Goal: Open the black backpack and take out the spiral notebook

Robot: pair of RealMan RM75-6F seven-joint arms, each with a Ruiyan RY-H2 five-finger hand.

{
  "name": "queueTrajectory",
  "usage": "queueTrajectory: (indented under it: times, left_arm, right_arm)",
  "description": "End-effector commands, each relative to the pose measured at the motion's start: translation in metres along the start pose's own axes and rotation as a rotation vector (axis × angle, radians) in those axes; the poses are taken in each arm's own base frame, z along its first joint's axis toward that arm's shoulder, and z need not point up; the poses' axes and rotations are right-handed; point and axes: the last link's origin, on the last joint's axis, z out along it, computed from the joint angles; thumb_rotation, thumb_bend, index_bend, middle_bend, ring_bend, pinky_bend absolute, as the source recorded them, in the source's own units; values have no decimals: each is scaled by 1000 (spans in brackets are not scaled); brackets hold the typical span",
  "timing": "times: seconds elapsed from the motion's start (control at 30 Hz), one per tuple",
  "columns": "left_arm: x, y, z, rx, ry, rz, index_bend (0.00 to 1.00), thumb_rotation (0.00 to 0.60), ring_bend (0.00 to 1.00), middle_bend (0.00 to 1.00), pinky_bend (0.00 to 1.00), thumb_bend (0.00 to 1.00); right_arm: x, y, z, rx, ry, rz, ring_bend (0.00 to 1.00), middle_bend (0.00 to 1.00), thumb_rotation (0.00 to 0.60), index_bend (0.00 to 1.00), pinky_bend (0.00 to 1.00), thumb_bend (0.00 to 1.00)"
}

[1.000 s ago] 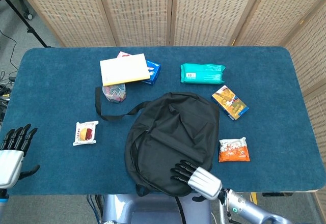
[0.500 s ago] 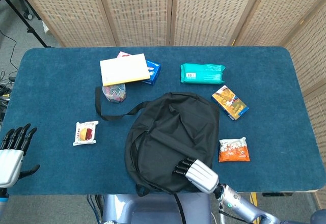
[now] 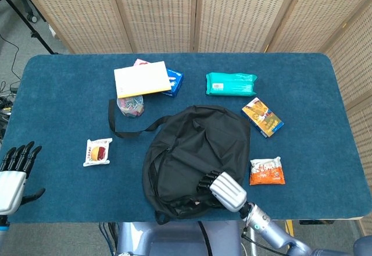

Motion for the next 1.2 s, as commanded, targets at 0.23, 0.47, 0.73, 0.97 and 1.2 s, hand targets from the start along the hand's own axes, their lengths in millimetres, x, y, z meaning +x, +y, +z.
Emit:
queueTrajectory:
  times: [0.23,0.47,0.73,0.97,1.2]
  left_arm:
    - [-5,3,15,-65,-1,-32,0,600,0,0,34,0]
    - [-21,17,33,-263,8,-81,45,600,0,0,53,0]
    - [-34,57,55,-554,55,-190,313,600,110,60,167,0]
    - [-48,98,76,-700,18,-244,369,600,126,101,185,0]
    - [-72,162,104,-842,-10,-274,381,600,126,111,185,0]
  right_arm:
    - [35,20,39,-107,107,56,525,627,600,643,512,517]
    - [65,47,55,-252,190,123,529,631,600,647,512,517]
    - [91,62,62,-407,265,271,532,636,600,650,515,517]
    - [101,63,63,-476,252,362,532,636,600,652,515,517]
    - [111,65,63,-538,240,508,533,637,600,653,515,519]
